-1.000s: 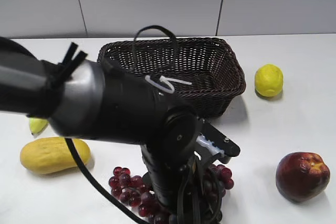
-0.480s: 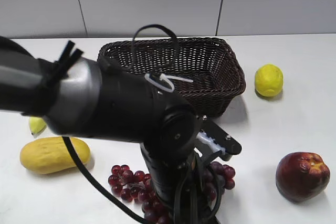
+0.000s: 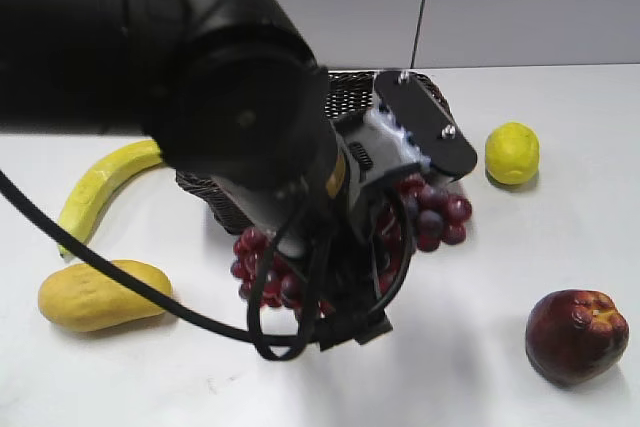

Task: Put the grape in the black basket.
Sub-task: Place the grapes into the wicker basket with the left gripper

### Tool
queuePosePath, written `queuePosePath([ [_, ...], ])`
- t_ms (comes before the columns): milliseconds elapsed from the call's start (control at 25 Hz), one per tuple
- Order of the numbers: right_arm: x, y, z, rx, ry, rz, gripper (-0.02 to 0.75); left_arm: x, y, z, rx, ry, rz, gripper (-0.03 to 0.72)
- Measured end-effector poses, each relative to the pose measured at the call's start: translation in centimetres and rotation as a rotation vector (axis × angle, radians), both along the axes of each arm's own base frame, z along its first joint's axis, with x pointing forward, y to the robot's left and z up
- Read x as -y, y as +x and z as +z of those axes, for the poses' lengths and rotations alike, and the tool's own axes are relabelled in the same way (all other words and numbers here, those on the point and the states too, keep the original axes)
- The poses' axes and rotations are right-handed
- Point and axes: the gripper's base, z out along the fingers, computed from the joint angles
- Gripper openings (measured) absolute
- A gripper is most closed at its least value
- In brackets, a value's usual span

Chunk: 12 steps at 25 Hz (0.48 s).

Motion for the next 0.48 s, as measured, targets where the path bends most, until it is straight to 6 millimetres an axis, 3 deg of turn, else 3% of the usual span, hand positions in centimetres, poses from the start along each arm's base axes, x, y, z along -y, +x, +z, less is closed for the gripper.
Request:
queuePosePath([
  [320, 0.0, 0.0, 0.0, 0.000, 0.000, 0.000, 0.498, -0.7, 2.8, 5.4, 0.319, 0.150, -0.094, 0.276],
  [480, 0.0, 0.0, 0.0, 0.000, 0.000, 0.000, 0.498, -1.0, 5.1, 7.2, 0.470, 0.131, -0.142, 0.276],
])
